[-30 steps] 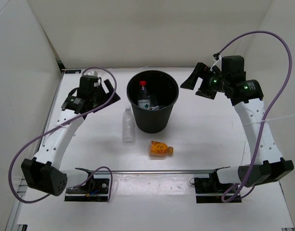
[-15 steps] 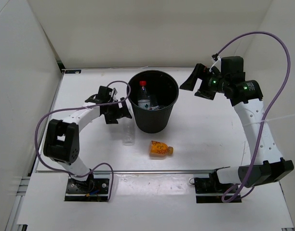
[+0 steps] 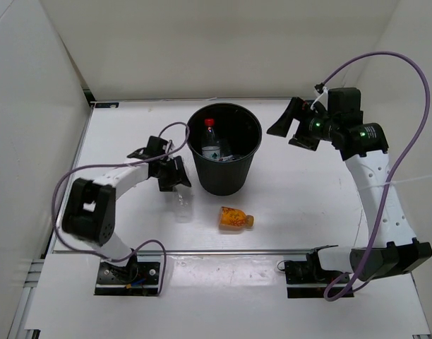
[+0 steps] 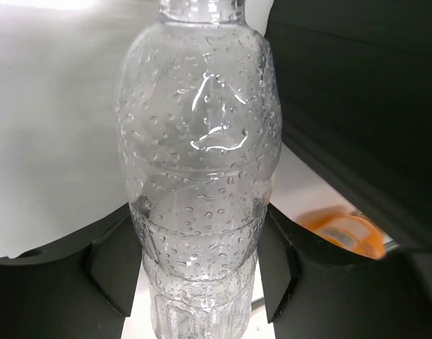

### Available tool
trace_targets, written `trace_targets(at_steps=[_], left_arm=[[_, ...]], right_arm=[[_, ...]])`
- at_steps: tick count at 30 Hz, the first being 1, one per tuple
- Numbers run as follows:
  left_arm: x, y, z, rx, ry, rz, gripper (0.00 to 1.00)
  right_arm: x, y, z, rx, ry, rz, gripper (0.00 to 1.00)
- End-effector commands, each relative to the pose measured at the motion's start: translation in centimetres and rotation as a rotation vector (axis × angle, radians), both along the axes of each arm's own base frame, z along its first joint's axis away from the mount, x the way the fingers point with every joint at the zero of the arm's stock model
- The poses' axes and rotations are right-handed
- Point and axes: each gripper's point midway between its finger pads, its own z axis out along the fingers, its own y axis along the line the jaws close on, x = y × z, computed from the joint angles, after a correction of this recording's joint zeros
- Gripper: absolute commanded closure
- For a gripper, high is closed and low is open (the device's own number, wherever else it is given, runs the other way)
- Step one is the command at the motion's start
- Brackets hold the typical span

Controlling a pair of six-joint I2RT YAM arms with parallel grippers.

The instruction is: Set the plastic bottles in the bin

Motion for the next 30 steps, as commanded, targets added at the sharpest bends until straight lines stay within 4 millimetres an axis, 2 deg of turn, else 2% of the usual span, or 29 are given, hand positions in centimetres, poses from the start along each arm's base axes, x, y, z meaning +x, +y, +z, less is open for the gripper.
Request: trace_targets(at_steps=[1, 2, 5, 6, 7, 8, 9, 10, 11, 12, 13, 14, 15, 16, 17, 19, 20, 21, 22, 24, 25, 26, 28, 29, 30], left_arm=[[1.7, 2.6, 7.1, -0.004, -0.19, 0.148, 0.35], [2.3, 3.4, 11.1, -0.009, -0.279, 0.188, 0.35], [3.5, 5.0, 17.9, 0.006, -0.417, 0.263, 0.34], [4.3, 5.2, 22.6, -0.011, -0.498, 0.28, 0.34], [4.6, 5.3, 25.2, -0.02, -0.548, 0.291, 0.32], [5.4, 4.9, 27.3, -0.043, -0.588, 0.288, 0.31], [6.0, 4.5, 31.9, -0.09, -0.682, 0.284, 0.31], [6.5, 4.1, 33.6, -0.117, -0.711, 0.271, 0.29], [7.2, 1.9, 33.7, -0.156, -0.69, 0.206, 0.27], [7.6, 0.7, 36.7, -0.197, -0.746, 0.177, 0.27], [8.1, -0.5, 37.0, -0.201, -0.753, 0.147, 0.27], [7.9, -2.8, 36.9, -0.214, -0.748, 0.09, 0.27], [9.0, -4.2, 36.1, -0.205, -0.731, 0.075, 0.27], [9.1, -5.4, 35.5, -0.202, -0.719, 0.057, 0.26], [8.5, -7.7, 35.0, -0.211, -0.706, 0.011, 0.26], [8.6, -10.2, 33.0, -0.194, -0.67, -0.041, 0.21], [8.5, -11.0, 32.7, -0.182, -0.674, -0.058, 0.17], [7.6, -12.4, 31.6, -0.172, -0.646, -0.09, 0.12], [7.6, -12.5, 31.3, -0.139, -0.634, -0.081, 0.0], [7.0, -12.2, 32.1, -0.105, -0.639, -0.064, 0.0], [6.9, -11.1, 32.9, -0.068, -0.648, -0.03, 0.0], [6.9, -10.1, 33.6, -0.056, -0.663, -0.016, 0.0], [7.3, -7.3, 34.9, -0.045, -0.688, 0.046, 0.0], [6.4, -5.7, 35.1, -0.049, -0.69, 0.062, 0.0], [6.9, -3.8, 35.2, -0.048, -0.699, 0.117, 0.0]], right_arm=[[-0.7, -0.8, -0.3, -0.015, -0.013, -0.007, 0.0], [-0.7, -0.9, -0.8, -0.022, -0.004, -0.015, 0.0], [-1.5, -1.1, -2.5, -0.03, 0.035, -0.014, 0.0], [-2.1, -1.2, -2.7, -0.036, 0.027, -0.009, 0.0], [-2.6, -1.3, -4.2, -0.044, 0.066, -0.008, 0.0], [-2.9, -1.4, -5.0, -0.047, 0.083, -0.008, 0.0], [-3.6, -1.5, -5.5, -0.048, 0.089, -0.008, 0.0], [-4.0, -1.6, -6.3, -0.052, 0.108, -0.008, 0.0], [-4.7, -1.8, -7.9, -0.064, 0.133, -0.002, 0.0], [-4.9, -1.8, -8.6, -0.066, 0.141, -0.001, 0.0], [-5.1, -1.9, -9.5, -0.07, 0.165, -0.001, 0.0], [-5.3, -1.9, -9.8, -0.07, 0.164, -0.001, 0.0], [-5.5, -2.0, -10.9, -0.074, 0.185, -0.001, 0.0], [-5.6, -2.0, -11.4, -0.083, 0.191, 0.006, 0.0], [-5.5, -2.0, -11.6, -0.083, 0.19, 0.006, 0.0], [-5.5, -2.1, -11.6, -0.088, 0.171, 0.015, 0.0], [-5.6, -2.0, -11.9, -0.089, 0.169, 0.028, 0.0], [-5.6, -1.9, -12.3, -0.09, 0.169, 0.042, 0.0], [-5.7, -1.3, -12.1, -0.068, 0.155, 0.078, 0.0], [-6.5, -0.3, -12.0, -0.042, 0.108, 0.172, 0.0], [-6.8, 0.6, -11.3, -0.019, 0.055, 0.224, 0.0], [-6.9, 0.8, -11.4, -0.026, 0.043, 0.23, 0.0], [-8.0, 1.7, -12.9, -0.061, 0.019, 0.294, 0.0], [-7.9, 2.3, -12.2, -0.068, -0.081, 0.319, 0.0], [-8.6, 3.3, -12.5, -0.105, -0.162, 0.396, 0.0]])
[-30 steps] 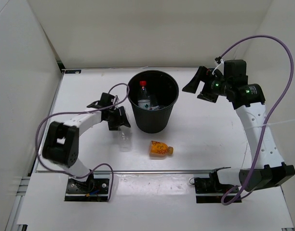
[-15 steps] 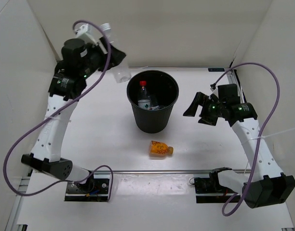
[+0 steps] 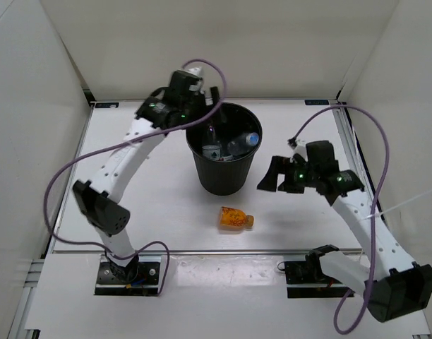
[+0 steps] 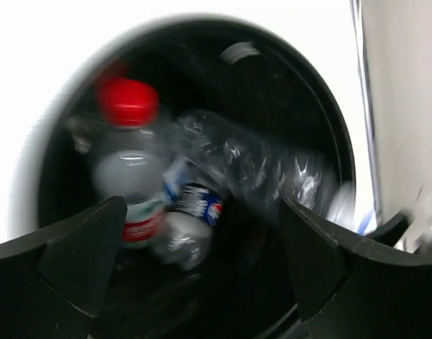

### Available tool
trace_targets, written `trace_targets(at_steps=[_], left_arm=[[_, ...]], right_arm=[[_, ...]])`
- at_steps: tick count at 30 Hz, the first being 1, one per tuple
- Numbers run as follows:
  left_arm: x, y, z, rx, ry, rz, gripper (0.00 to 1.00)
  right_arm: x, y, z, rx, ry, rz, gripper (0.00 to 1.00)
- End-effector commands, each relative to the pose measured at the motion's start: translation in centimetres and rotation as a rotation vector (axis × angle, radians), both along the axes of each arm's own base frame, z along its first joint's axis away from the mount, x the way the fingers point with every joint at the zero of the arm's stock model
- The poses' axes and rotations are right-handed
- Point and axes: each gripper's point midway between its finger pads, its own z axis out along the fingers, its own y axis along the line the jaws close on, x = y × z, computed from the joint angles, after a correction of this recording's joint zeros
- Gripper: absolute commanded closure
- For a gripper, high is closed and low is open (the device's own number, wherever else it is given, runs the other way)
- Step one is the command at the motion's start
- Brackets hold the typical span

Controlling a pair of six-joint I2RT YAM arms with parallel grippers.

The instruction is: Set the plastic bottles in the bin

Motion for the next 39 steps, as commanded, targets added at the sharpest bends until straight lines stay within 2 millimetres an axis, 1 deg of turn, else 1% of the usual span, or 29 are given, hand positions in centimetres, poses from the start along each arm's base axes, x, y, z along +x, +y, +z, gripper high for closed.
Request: trace_targets(at_steps=[1, 2, 3, 5, 6, 7, 8, 9, 10, 11, 12, 13, 15, 16, 17, 18, 19, 20, 21, 23, 24, 27, 29, 32, 33, 34, 35, 36, 39], left_arm=[[-2.4, 8.7, 9.7, -0.09, -0.214, 0.167, 0.0], [-2.5, 9.7, 7.1, -0.058, -0.163, 0.2, 0.0], [-2.6, 10.7, 6.5, -0.045, -0.154, 0.225, 0.0], [-3.3, 14.2, 3.7, 0.001, -0.078, 0.32, 0.0], [-3.8, 14.7, 3.0, 0.022, -0.06, 0.332, 0.0], [-4.0, 16.2, 2.3, 0.029, -0.035, 0.386, 0.0], [-4.9, 17.5, 1.9, 0.046, -0.017, 0.43, 0.0], [-5.5, 18.2, 0.4, 0.059, 0.024, 0.452, 0.0], [-5.8, 18.8, -0.2, 0.062, 0.044, 0.471, 0.0], [-6.0, 19.6, -0.8, 0.067, 0.056, 0.493, 0.0], [-6.8, 20.1, -2.1, 0.085, 0.088, 0.502, 0.0], [-7.2, 20.0, -2.6, 0.084, 0.101, 0.494, 0.0], [-7.8, 20.0, -3.8, 0.098, 0.127, 0.477, 0.0], [-8.0, 19.9, -4.1, 0.096, 0.138, 0.468, 0.0], [-8.0, 19.9, -4.1, 0.096, 0.138, 0.468, 0.0], [-8.0, 20.2, -4.5, 0.101, 0.148, 0.477, 0.0], [-8.2, 20.2, -4.7, 0.105, 0.157, 0.477, 0.0], [-8.2, 20.2, -4.7, 0.105, 0.157, 0.477, 0.0], [-8.2, 20.2, -4.7, 0.105, 0.157, 0.477, 0.0], [-8.1, 20.2, -5.3, 0.114, 0.173, 0.477, 0.0], [-8.1, 20.2, -5.3, 0.114, 0.173, 0.477, 0.0], [-8.3, 20.3, -5.4, 0.124, 0.179, 0.47, 0.0], [-8.3, 20.5, -5.4, 0.131, 0.176, 0.478, 0.0], [-8.4, 20.7, -5.1, 0.132, 0.163, 0.485, 0.0], [-8.5, 20.7, -5.5, 0.137, 0.173, 0.485, 0.0], [-8.5, 20.7, -5.5, 0.137, 0.173, 0.485, 0.0], [-8.7, 20.9, -5.7, 0.144, 0.173, 0.491, 0.0], [-8.7, 20.9, -5.7, 0.144, 0.173, 0.491, 0.0], [-8.9, 21.0, -6.1, 0.15, 0.183, 0.491, 0.0]], right_arm=[[0.0, 2.3, 1.0, -0.019, -0.377, 0.179, 0.0], [-0.7, 3.2, 0.7, -0.035, -0.448, 0.235, 0.0], [-0.7, 3.3, 0.3, -0.053, -0.513, 0.249, 0.0], [-0.7, 3.4, -0.9, -0.1, -0.631, 0.287, 0.0], [-0.7, 3.3, -1.3, -0.107, -0.638, 0.294, 0.0], [-0.7, 3.3, -2.1, -0.117, -0.618, 0.299, 0.0], [-0.7, 3.7, -1.9, -0.105, -0.63, 0.319, 0.0], [-1.2, 4.2, -2.8, -0.098, -0.62, 0.357, 0.0], [-1.2, 4.6, -3.0, -0.086, -0.614, 0.373, 0.0], [-1.8, 5.3, -3.3, -0.07, -0.62, 0.404, 0.0], [-1.1, 5.9, -2.7, -0.042, -0.658, 0.387, 0.0], [-1.2, 6.4, -3.1, -0.032, -0.659, 0.404, 0.0], [-1.4, 7.4, -3.2, -0.002, -0.661, 0.442, 0.0], [-1.4, 7.8, -4.3, -0.009, -0.632, 0.468, 0.0], [-2.0, 8.7, -4.2, 0.003, -0.636, 0.512, 0.0], [-2.0, 9.2, -5.0, -0.004, -0.627, 0.534, 0.0], [-2.8, 9.8, -5.4, 0.005, -0.611, 0.568, 0.0], [-3.0, 10.2, -5.3, 0.006, -0.617, 0.595, 0.0], [-2.7, 10.4, -5.1, 0.008, -0.623, 0.594, 0.01], [-3.5, 11.2, -5.8, 0.023, -0.598, 0.638, 0.03], [-3.5, 11.3, -6.3, 0.023, -0.582, 0.648, 0.03], [-4.7, 12.1, -7.8, 0.02, -0.534, 0.699, 0.04], [-4.8, 11.4, -10.1, -0.019, -0.478, 0.682, 0.04], [-5.1, 11.0, -11.6, -0.034, -0.425, 0.668, 0.04], [-5.3, 10.5, -12.8, -0.062, -0.391, 0.664, 0.07], [-5.4, 10.6, -13.2, -0.07, -0.379, 0.661, 0.09], [-5.8, 10.1, -14.1, -0.092, -0.337, 0.668, 0.11], [-5.6, 9.8, -14.4, -0.115, -0.332, 0.654, 0.18], [-5.4, 8.9, -15.1, -0.162, -0.292, 0.6, 0.27]])
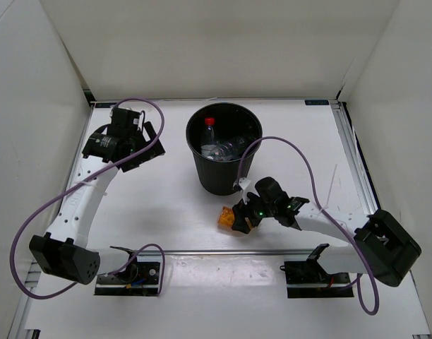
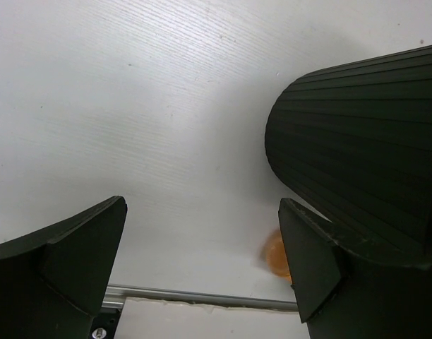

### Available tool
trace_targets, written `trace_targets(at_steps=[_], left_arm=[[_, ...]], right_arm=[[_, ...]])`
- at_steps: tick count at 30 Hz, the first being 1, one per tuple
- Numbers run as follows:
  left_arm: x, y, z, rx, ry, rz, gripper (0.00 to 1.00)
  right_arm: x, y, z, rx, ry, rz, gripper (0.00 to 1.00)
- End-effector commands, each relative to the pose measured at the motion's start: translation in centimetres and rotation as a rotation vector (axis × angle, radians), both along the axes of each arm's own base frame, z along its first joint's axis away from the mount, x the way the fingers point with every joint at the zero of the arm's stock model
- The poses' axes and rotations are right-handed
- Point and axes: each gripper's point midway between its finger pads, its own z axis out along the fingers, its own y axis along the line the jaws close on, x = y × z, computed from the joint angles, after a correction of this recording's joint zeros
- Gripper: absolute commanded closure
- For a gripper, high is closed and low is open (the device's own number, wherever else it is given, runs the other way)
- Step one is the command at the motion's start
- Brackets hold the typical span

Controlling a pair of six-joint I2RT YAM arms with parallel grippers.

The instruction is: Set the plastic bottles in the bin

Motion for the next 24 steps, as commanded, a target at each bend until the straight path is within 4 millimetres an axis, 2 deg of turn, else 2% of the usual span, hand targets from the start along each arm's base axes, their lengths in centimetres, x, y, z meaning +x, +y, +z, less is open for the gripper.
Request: trace_targets(at_steps=[1, 3, 8, 9, 10, 11, 12, 13, 15, 18, 20, 21, 23, 24], left_arm=[[-0.5, 0.7, 0.6, 0.01, -0.027, 0.016, 0.0], [-0.7, 1.0, 0.5, 0.007, -0.017, 0.032, 0.0], [-0.7, 1.6, -0.7, 0.007, 0.006, 0.059, 0.0], [-1.0, 1.7, -0.9, 0.008, 0.01, 0.059, 0.0], [-1.1, 1.7, -1.3, 0.011, 0.021, 0.059, 0.0], [-1.0, 1.7, -1.2, 0.009, 0.012, 0.059, 0.0], [-1.2, 1.7, -1.3, 0.009, 0.013, 0.059, 0.0], [-1.2, 1.7, -1.3, 0.009, 0.013, 0.059, 0.0], [-1.2, 1.7, -1.3, 0.009, 0.013, 0.059, 0.0], [-1.2, 1.9, -1.1, 0.011, 0.002, 0.073, 0.0], [-1.2, 2.1, -1.1, 0.02, 0.0, 0.081, 0.0], [-1.2, 2.3, -1.1, 0.028, -0.002, 0.088, 0.0], [-1.4, 2.5, -0.9, 0.035, -0.004, 0.093, 0.0], [-1.4, 2.5, -0.9, 0.029, -0.004, 0.101, 0.0]], right_arm=[[1.5, -0.1, 0.6, -0.027, -0.027, -0.081, 0.28], [1.1, -0.3, 1.1, -0.042, -0.005, -0.074, 0.33], [0.1, -0.5, 2.3, -0.053, 0.05, -0.055, 0.58], [-0.2, -0.8, 2.1, -0.069, 0.064, -0.055, 0.61], [-0.1, -0.6, 2.8, -0.058, 0.054, -0.055, 0.65], [-0.3, -0.8, 3.0, -0.058, 0.054, -0.055, 0.75], [-0.8, -1.1, 3.2, -0.068, 0.076, -0.047, 0.79], [-0.7, -1.0, 4.5, -0.048, 0.058, -0.047, 0.8], [-1.8, -1.4, 5.4, -0.049, 0.076, -0.035, 0.8], [-2.8, -1.5, 9.2, 0.006, 0.014, -0.019, 0.85], [-3.4, -2.4, 12.0, 0.029, -0.032, -0.042, 0.85], [-3.1, -2.2, 14.4, 0.067, -0.08, -0.047, 0.85], [-2.6, -2.9, 17.5, 0.107, -0.143, -0.097, 0.85], [-1.3, -3.2, 18.9, 0.11, -0.2, -0.156, 0.85]])
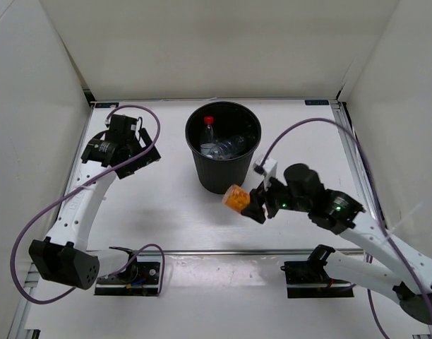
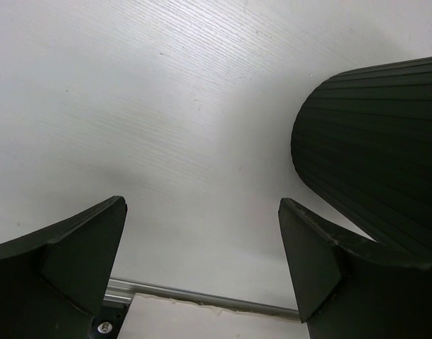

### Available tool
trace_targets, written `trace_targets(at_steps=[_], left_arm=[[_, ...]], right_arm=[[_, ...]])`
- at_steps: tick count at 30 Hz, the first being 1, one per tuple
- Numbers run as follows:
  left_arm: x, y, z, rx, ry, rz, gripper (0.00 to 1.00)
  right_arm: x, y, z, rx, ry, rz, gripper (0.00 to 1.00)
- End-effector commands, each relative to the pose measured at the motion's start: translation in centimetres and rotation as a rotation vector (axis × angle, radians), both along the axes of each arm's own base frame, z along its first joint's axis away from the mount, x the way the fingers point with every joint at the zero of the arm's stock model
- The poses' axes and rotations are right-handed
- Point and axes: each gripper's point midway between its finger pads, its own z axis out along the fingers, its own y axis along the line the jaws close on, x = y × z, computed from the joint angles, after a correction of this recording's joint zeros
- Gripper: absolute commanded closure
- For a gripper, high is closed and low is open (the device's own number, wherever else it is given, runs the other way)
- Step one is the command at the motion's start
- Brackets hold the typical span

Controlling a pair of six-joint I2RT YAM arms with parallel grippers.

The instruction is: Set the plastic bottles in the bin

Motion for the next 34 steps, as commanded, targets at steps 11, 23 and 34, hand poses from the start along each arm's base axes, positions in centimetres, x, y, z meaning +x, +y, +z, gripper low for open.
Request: trace_targets(at_steps=[11, 23, 34], left_arm=[[-1.4, 1.9, 0.6, 0.043, -0.034, 0.08, 0.0], [-4.1, 7.7, 1.9, 0.253, -0.105, 0.298, 0.0], [-6.9, 14.3, 4.8, 0.511, -0.218, 0.624, 0.0]], right_arm=[[18.6, 3.7, 18.6, -0.052, -0.405, -0.396, 0.51], [18.5, -2.6, 11.5, -0.084, 0.089, -0.669, 0.0], [17.4, -10.9, 11.6, 0.011, 0.095, -0.857, 0.0]])
